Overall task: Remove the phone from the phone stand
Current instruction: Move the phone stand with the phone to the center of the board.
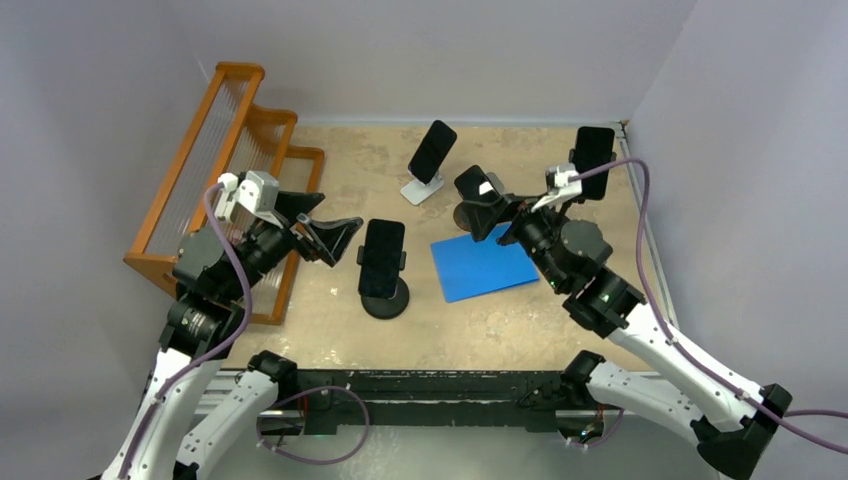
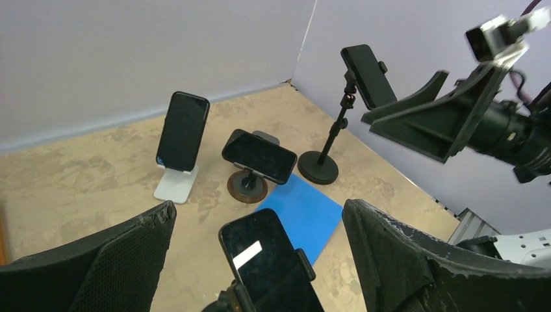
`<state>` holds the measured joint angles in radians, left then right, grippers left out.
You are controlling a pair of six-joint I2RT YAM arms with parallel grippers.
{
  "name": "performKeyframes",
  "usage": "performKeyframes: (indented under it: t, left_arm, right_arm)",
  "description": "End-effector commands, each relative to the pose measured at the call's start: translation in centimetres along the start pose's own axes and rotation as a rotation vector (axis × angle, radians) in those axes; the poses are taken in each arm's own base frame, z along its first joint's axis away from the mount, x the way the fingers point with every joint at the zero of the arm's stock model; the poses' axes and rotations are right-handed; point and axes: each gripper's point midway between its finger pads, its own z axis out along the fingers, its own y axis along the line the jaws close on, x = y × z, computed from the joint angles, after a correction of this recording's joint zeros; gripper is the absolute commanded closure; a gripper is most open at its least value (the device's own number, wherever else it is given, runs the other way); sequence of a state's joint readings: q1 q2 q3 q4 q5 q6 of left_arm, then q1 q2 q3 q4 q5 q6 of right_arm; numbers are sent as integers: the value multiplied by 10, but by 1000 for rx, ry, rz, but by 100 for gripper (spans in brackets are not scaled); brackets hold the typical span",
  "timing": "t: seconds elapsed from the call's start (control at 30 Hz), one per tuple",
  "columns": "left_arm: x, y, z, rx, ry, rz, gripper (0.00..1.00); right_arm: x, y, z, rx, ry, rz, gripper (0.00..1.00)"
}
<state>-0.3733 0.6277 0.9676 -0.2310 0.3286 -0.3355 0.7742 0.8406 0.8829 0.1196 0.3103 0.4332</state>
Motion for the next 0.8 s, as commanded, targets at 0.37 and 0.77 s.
performKeyframes:
  t: [0.37, 0.77]
  left_arm:
    - [53, 7, -16, -29, 81, -118, 1]
    - [71, -2, 3, 45, 163, -247, 1]
  right_arm:
    - [50, 25, -11, -200, 67, 241, 3]
    - [70, 62, -16, -457, 117, 251, 1]
